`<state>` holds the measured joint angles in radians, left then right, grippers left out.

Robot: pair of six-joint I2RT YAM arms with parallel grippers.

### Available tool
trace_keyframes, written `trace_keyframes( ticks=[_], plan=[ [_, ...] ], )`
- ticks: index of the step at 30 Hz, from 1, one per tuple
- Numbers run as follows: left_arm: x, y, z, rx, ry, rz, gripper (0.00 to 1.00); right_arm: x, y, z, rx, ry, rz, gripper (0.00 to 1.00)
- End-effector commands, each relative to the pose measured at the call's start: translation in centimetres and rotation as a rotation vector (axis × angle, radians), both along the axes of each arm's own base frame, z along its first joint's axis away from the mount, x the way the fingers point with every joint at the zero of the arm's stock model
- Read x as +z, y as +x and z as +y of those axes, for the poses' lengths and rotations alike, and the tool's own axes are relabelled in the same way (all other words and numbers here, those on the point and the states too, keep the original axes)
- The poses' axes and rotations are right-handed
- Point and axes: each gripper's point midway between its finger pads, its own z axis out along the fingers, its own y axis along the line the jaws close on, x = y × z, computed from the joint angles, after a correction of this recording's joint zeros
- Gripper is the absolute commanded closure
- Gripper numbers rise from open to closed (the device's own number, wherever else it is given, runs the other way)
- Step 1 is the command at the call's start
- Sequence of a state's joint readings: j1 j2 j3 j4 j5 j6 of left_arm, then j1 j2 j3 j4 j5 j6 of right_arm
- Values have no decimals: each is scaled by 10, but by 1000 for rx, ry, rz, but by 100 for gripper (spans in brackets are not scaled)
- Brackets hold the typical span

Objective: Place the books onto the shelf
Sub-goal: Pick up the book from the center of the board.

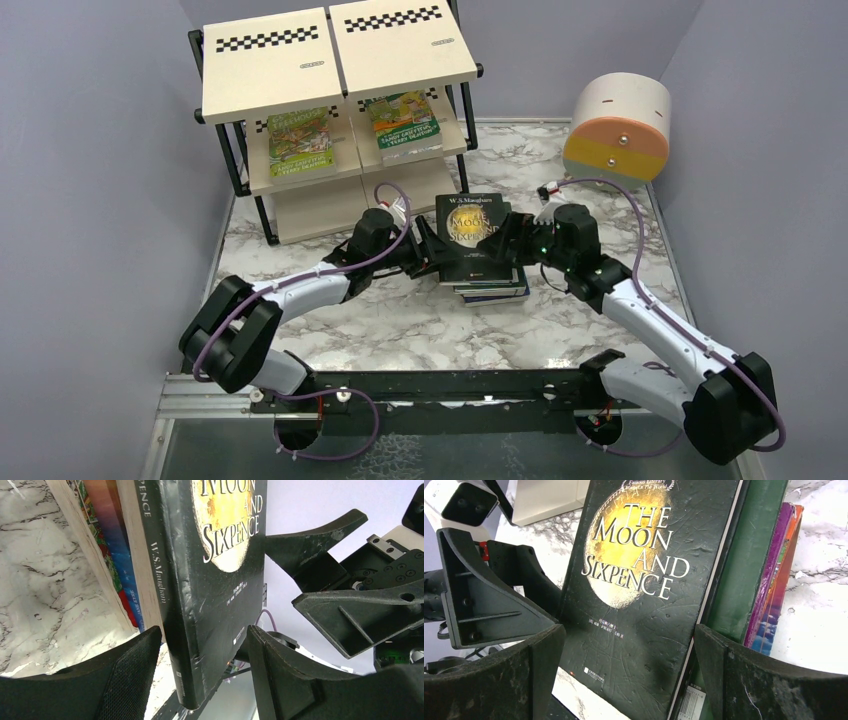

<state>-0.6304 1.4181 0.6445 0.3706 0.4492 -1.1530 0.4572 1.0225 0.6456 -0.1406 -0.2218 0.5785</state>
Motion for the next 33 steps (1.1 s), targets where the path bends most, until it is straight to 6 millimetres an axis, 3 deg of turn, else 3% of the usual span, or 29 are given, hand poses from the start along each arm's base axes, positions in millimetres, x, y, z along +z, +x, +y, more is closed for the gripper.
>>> trace_keyframes(
  ticks=[1,9,21,33],
  plan=[
    [3,-8,-6,-46,-33,-10,44,9,0,12,59,40,-49,3],
    [4,-15,-8,-59,-52,-4,45,8,-3,20,101,76,-53,3],
    [2,-20,-11,-67,-83,9,56,6,-2,29,145,104,-54,3],
    [23,-18,-11,-51,-131,-35,100,11,-2,11,69,50,-99,1]
  ],
)
